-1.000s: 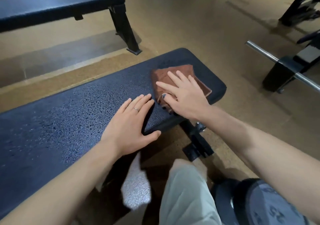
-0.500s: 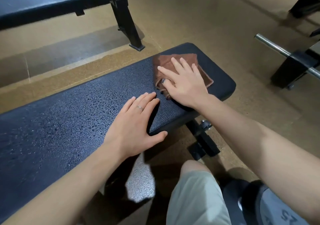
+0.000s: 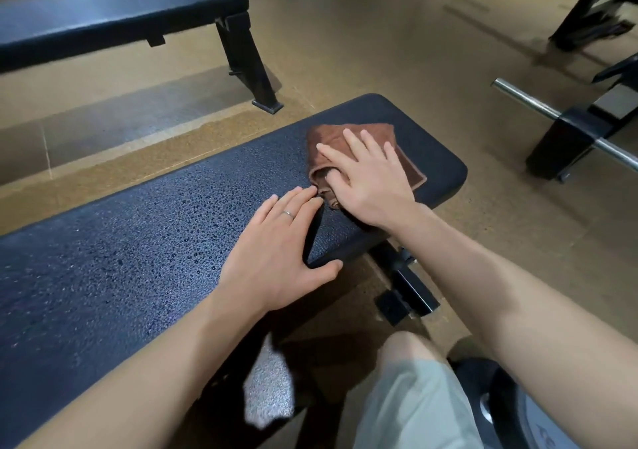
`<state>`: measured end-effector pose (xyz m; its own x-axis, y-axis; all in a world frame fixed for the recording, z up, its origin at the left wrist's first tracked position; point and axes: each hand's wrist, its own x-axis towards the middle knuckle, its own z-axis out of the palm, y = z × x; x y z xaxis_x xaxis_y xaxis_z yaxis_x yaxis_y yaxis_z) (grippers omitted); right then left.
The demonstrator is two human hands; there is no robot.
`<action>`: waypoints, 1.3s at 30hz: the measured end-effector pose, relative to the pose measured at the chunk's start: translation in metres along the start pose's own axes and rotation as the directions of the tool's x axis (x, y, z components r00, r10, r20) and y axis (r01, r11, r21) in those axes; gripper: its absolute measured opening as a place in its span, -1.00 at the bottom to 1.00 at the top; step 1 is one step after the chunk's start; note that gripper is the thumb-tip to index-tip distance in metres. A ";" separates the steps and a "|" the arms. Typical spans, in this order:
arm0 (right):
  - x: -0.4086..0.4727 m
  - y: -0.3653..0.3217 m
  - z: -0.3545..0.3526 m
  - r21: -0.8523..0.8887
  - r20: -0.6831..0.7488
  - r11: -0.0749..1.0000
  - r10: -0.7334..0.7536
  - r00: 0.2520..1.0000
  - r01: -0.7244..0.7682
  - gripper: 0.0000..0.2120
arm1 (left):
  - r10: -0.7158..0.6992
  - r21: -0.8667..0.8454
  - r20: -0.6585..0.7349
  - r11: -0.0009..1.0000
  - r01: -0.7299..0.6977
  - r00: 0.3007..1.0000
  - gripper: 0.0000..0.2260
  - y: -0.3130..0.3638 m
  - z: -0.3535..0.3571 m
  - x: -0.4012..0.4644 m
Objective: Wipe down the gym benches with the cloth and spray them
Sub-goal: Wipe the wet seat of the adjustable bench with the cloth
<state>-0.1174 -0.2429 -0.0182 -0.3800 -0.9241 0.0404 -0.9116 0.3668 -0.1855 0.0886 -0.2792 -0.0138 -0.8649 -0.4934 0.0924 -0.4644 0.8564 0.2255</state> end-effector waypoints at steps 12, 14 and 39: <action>-0.018 -0.018 -0.011 0.063 0.098 0.993 -0.103 0.990 0.098 -0.35 | -0.192 0.028 -0.033 0.981 0.193 0.981 0.01 0.008 -0.006 -0.006; 0.007 -0.020 -0.003 0.021 0.095 0.989 -0.144 0.985 0.143 -0.46 | -0.235 0.062 0.006 0.970 0.234 0.972 0.10 0.010 -0.006 -0.006; 0.072 0.074 -0.018 -0.027 0.056 0.997 0.074 0.996 -0.073 -0.51 | -0.270 0.176 0.069 0.951 0.255 0.960 0.12 0.015 -0.011 -0.002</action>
<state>-0.2153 -0.2805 -0.0117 -0.4372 -0.8989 -0.0285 -0.8855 0.4358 -0.1614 0.0855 -0.2675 0.0001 -0.7184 -0.6946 -0.0388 -0.6954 0.7154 0.0674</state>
